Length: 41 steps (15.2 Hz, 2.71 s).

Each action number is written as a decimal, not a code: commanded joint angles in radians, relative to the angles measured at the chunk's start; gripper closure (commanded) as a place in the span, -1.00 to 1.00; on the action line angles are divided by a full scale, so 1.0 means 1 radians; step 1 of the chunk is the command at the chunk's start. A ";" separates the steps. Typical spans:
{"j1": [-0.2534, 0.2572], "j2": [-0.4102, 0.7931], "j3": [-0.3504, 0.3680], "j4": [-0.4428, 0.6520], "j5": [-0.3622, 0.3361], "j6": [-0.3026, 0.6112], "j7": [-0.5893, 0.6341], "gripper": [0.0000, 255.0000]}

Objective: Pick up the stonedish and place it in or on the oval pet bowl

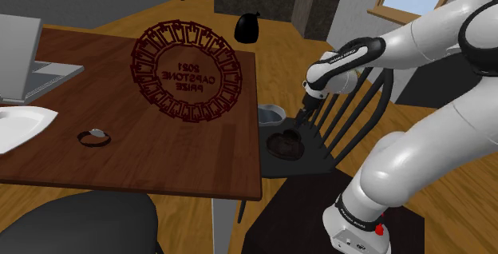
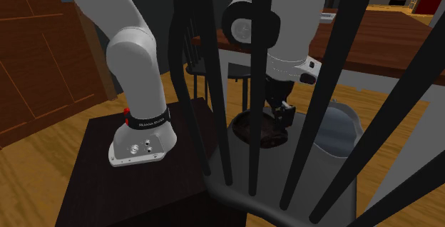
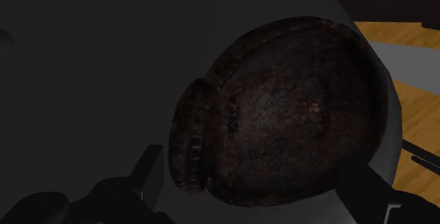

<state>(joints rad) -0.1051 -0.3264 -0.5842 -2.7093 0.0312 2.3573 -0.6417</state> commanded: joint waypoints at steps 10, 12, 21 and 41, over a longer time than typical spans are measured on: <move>0.129 0.308 -0.118 0.034 0.377 0.196 -0.325 -1.00; 0.127 0.308 -0.116 0.034 0.377 0.196 -0.325 -1.00; 0.127 0.308 -0.116 0.034 0.376 0.196 -0.325 1.00; 0.041 0.076 -0.072 0.049 0.086 0.026 -0.082 1.00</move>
<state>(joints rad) -0.0540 -0.2316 -0.6604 -2.6645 0.1366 2.4020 -0.7370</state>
